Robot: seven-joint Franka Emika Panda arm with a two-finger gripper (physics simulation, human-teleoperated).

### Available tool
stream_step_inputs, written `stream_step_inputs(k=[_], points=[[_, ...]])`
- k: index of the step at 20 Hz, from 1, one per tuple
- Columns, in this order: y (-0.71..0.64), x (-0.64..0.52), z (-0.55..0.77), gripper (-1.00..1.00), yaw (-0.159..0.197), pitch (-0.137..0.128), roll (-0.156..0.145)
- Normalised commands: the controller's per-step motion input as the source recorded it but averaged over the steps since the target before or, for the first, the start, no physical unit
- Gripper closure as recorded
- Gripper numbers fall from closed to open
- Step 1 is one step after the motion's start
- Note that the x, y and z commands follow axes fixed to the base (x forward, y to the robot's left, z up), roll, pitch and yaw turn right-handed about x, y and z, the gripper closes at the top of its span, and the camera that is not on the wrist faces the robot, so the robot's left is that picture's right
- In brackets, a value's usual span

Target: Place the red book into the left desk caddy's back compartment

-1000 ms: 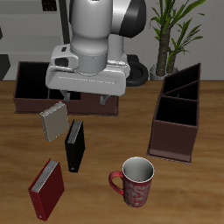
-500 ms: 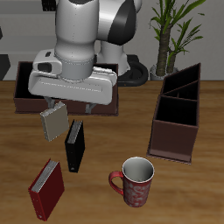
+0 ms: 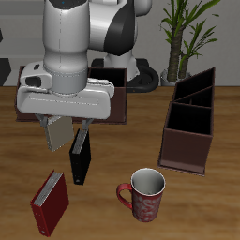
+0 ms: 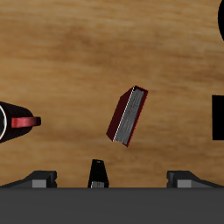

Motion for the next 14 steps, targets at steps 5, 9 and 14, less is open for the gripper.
stream_step_inputs(k=[5,9,14], points=[[-0.20,0.22,-0.09,-1.00,0.005,-0.020,0.052],[-0.24,0.19,-0.07,-1.00,0.013,-0.030,0.012],[-0.31,0.16,-0.07,-1.00,-0.041,-0.025,-0.021]])
